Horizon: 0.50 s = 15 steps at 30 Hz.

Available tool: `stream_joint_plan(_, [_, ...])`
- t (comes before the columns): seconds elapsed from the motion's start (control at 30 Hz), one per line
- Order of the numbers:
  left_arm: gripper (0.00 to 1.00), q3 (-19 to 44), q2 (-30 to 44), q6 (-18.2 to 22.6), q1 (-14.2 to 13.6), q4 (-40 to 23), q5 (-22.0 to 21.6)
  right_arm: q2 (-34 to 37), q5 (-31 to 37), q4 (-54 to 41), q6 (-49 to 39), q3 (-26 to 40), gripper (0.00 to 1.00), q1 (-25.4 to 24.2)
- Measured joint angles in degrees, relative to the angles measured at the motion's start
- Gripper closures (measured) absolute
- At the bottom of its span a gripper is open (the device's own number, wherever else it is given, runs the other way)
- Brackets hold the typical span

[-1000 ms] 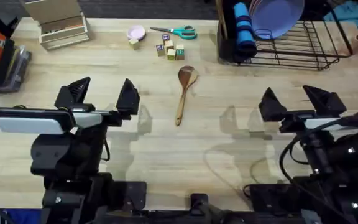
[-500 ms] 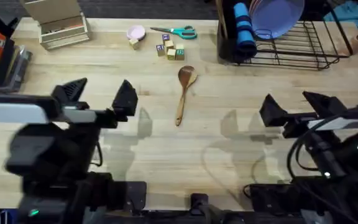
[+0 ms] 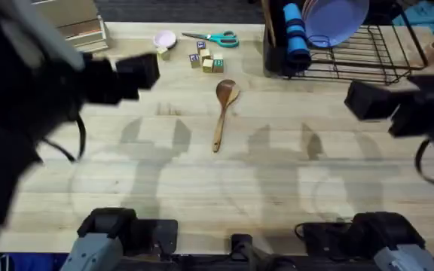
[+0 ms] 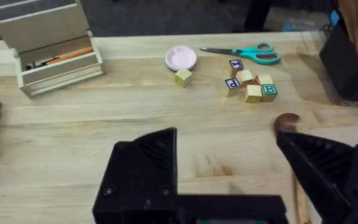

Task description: Pick up the spoon on the table one by one and put them onto the rack

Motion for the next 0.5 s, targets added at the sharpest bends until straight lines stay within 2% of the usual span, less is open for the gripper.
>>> stream_joint_plan(0.2, [0.008, 15.5, 14.6, 0.1, 0.0, -11.3, 0.9, 14.5, 0.0, -7.2, 0.0, 13.2, 0.008, 0.0])
stream_joint_plan(0.23, [0.008, 21.8, 20.5, 0.1, 0.0, -16.4, 1.1, 19.9, 0.0, -11.2, 0.0, 18.9, 0.008, 0.0])
stream_joint_plan(0.37, [0.008, 27.1, 26.1, 0.1, 0.0, -20.3, 1.1, 24.9, 0.0, -13.7, 0.0, 24.1, 0.008, 0.0])
stream_joint_plan(0.5, [0.008, 28.3, 28.7, 0.1, 0.0, -21.5, 1.2, 27.0, -0.6, -13.8, 0.0, 25.7, 0.008, 0.0])
